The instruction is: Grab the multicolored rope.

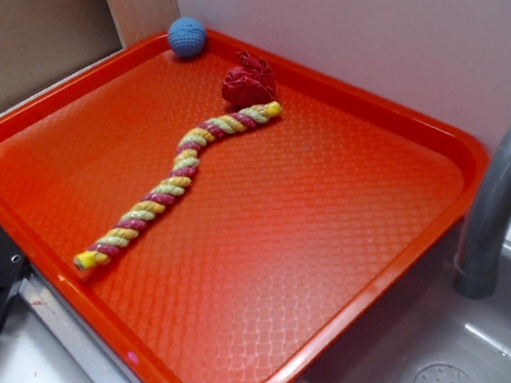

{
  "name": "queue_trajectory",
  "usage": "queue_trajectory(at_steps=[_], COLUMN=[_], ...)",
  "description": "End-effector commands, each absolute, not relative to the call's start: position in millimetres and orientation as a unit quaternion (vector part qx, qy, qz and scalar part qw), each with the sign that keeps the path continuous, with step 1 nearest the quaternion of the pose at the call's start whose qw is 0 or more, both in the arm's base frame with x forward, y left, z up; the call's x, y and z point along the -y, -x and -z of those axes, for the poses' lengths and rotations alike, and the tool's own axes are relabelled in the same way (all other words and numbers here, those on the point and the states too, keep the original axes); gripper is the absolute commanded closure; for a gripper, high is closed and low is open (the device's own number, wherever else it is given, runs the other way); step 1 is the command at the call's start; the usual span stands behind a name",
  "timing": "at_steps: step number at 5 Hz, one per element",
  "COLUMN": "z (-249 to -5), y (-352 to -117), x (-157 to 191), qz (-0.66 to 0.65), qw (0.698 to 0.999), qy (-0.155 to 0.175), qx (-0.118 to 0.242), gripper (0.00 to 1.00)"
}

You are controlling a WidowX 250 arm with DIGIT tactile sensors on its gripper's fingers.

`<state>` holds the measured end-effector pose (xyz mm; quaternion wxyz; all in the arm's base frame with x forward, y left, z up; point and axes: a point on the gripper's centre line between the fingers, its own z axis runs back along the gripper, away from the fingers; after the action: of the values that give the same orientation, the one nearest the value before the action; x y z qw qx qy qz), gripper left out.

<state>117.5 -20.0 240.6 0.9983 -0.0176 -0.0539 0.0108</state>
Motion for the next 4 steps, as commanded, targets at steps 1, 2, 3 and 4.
queue_trajectory(at_steps=[1, 2, 3, 4], z=[-221.7, -196.4, -147.4, -106.7], y=[-164.3, -186.6, -201.8, -212.2], x=[25.5, 34.1, 47.3, 60.0], qz=[-0.114, -0.154, -0.151, -0.130], qw=[0.991, 0.986, 0.986, 0.991], qy=[0.026, 0.043, 0.058, 0.033], qx=[0.059, 0.051, 0.033, 0.007], gripper=[0.00, 0.00, 0.00, 0.00])
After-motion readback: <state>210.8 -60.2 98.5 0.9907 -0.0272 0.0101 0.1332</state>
